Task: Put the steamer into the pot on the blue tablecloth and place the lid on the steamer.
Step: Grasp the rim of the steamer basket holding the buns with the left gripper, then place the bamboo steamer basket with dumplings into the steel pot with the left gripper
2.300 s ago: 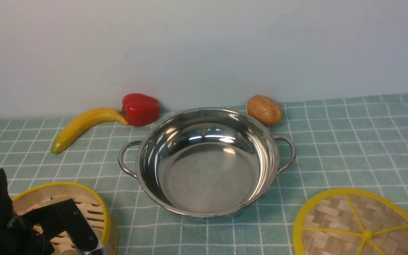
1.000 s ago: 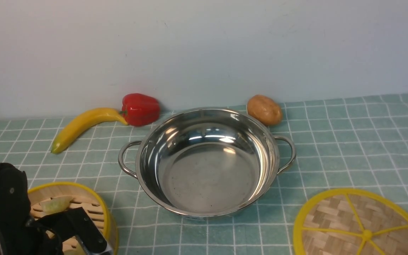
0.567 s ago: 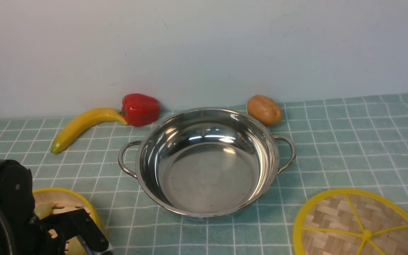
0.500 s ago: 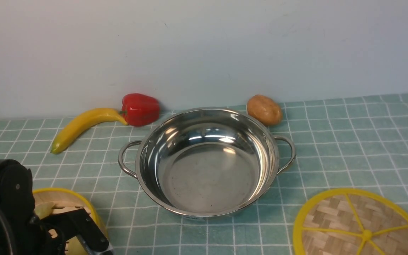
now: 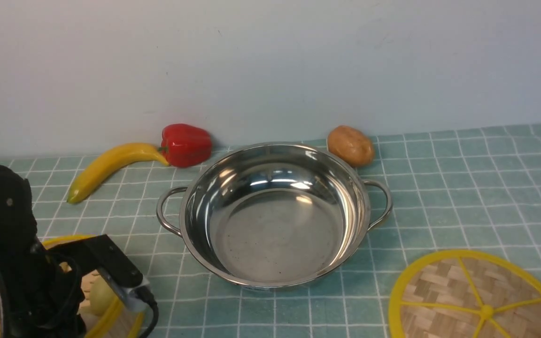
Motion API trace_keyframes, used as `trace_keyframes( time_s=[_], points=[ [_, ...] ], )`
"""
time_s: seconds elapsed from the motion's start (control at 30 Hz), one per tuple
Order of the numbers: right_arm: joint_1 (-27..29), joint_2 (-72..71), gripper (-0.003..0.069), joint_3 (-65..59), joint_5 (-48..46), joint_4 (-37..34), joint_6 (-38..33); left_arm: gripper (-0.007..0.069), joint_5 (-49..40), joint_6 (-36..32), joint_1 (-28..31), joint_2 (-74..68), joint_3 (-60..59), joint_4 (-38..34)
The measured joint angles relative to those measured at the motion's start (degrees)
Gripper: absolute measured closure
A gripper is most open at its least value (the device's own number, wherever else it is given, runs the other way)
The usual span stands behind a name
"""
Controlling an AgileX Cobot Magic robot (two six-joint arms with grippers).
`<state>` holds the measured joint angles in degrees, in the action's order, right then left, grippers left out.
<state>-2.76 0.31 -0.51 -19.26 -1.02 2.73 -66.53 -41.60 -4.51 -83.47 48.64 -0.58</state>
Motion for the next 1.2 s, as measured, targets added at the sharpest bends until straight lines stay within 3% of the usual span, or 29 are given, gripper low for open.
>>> trace_keyframes(
  time_s=[0.3, 0.7, 0.83, 1.2],
  points=[
    [0.0, 0.0, 0.0419, 0.0, 0.0, 0.0, 0.0, 0.0571, -3.7, 0.4, 0.0, 0.9, 6.5, 4.2],
    [0.0, 0.0, 0.0419, 0.0, 0.0, 0.0, 0.0, 0.0571, -4.1, 0.4, -0.6, 1.0, 15.0, 4.2],
    [0.0, 0.0, 0.0419, 0.0, 0.0, 0.0, 0.0, 0.0571, -4.4, 0.0, -3.6, 1.0, 18.6, 4.4],
    [0.0, 0.0, 0.0419, 0.0, 0.0, 0.0, 0.0, 0.0571, -4.6, -1.6, -18.8, -2.0, 26.2, 4.7]
  ],
)
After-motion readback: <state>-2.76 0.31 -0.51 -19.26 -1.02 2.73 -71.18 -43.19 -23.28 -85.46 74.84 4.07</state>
